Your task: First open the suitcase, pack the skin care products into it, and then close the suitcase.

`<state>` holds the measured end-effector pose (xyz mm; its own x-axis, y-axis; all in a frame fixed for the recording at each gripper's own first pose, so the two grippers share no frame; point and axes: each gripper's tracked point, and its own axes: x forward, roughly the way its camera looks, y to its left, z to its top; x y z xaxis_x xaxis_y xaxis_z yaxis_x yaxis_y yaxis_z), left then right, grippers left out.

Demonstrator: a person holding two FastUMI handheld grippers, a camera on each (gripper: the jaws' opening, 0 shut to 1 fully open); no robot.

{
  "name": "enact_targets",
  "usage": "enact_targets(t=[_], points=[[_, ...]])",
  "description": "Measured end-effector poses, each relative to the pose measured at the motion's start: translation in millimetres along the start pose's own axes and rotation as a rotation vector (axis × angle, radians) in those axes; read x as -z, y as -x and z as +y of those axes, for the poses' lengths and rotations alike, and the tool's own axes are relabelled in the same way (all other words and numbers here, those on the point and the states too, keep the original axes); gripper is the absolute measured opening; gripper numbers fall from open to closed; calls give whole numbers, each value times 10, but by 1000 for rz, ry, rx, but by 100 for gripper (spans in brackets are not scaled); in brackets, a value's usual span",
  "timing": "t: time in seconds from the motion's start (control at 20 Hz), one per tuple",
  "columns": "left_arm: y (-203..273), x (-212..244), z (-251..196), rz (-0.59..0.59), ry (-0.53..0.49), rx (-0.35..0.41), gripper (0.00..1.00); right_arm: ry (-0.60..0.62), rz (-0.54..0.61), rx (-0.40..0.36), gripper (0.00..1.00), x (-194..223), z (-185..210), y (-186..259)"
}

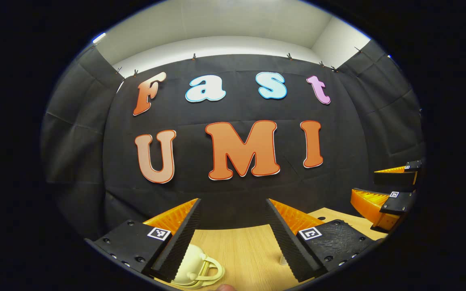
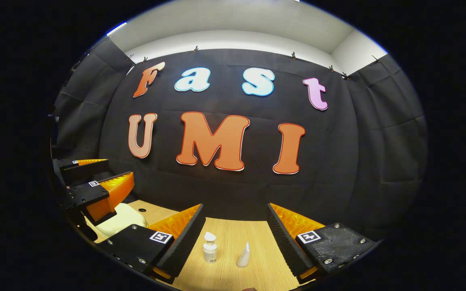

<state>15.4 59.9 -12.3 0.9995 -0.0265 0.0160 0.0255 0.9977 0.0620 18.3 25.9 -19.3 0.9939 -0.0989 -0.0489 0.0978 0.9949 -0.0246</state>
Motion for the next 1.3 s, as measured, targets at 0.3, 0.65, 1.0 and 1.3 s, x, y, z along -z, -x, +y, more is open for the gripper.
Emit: enact_targets(t=[0.3, 0.65, 1.0, 1.3], points=[[-7, 247, 195, 30, -82, 58, 99, 21, 7, 38, 96, -1, 189, 36], [46, 693, 366, 85, -191, 116, 100, 67, 22, 94, 96, -30, 293, 91], [19, 1471, 418, 196, -400, 147, 99, 78, 45, 88, 96, 64, 276, 7], [12, 2092, 448, 307, -564, 161, 98, 81, 47, 84, 96, 143, 74, -230]])
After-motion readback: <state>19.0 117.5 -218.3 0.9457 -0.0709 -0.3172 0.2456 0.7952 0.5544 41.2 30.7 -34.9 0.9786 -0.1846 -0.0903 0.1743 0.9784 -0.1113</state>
